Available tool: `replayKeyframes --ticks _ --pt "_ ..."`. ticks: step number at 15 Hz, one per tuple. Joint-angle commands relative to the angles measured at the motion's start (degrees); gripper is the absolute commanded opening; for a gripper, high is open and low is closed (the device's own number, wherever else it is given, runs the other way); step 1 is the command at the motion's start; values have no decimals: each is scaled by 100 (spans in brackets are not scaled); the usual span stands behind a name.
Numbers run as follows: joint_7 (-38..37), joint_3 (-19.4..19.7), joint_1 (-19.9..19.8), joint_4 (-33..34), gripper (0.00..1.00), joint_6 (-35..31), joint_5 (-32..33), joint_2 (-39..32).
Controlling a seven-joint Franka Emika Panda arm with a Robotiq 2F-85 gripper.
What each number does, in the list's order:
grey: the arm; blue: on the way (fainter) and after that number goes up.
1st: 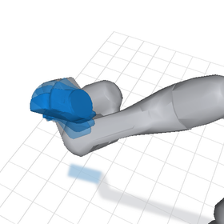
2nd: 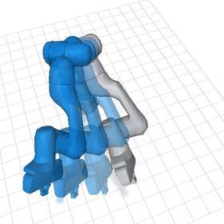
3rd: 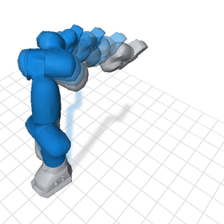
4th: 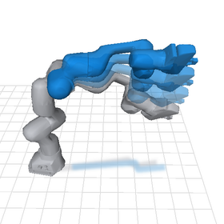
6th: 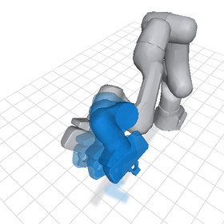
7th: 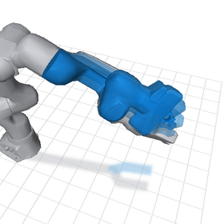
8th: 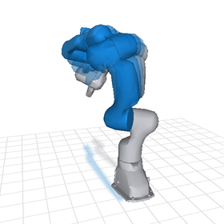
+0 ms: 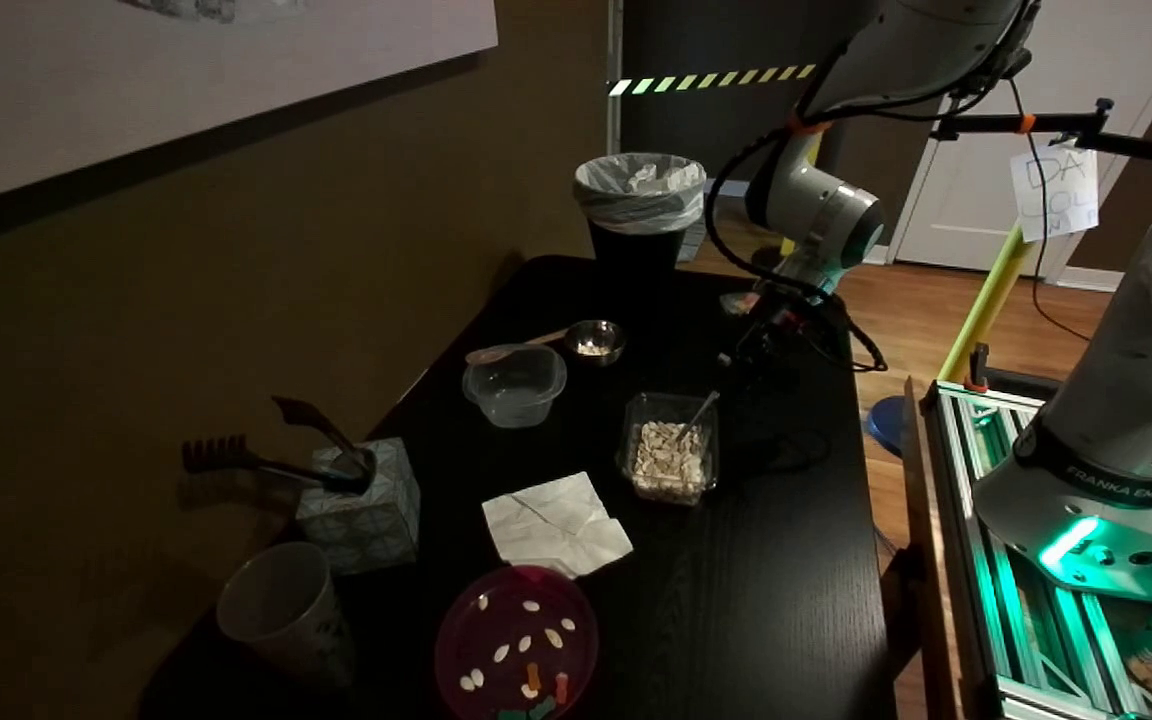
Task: Transfer the popcorn from the plastic bowl to the metal bowl
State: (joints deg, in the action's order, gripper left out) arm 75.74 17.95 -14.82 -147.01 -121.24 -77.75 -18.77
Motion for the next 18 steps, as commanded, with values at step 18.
replayKeyframes --ticks 18 --pt "-34 -40 -74 478 100 66 -410 -533"
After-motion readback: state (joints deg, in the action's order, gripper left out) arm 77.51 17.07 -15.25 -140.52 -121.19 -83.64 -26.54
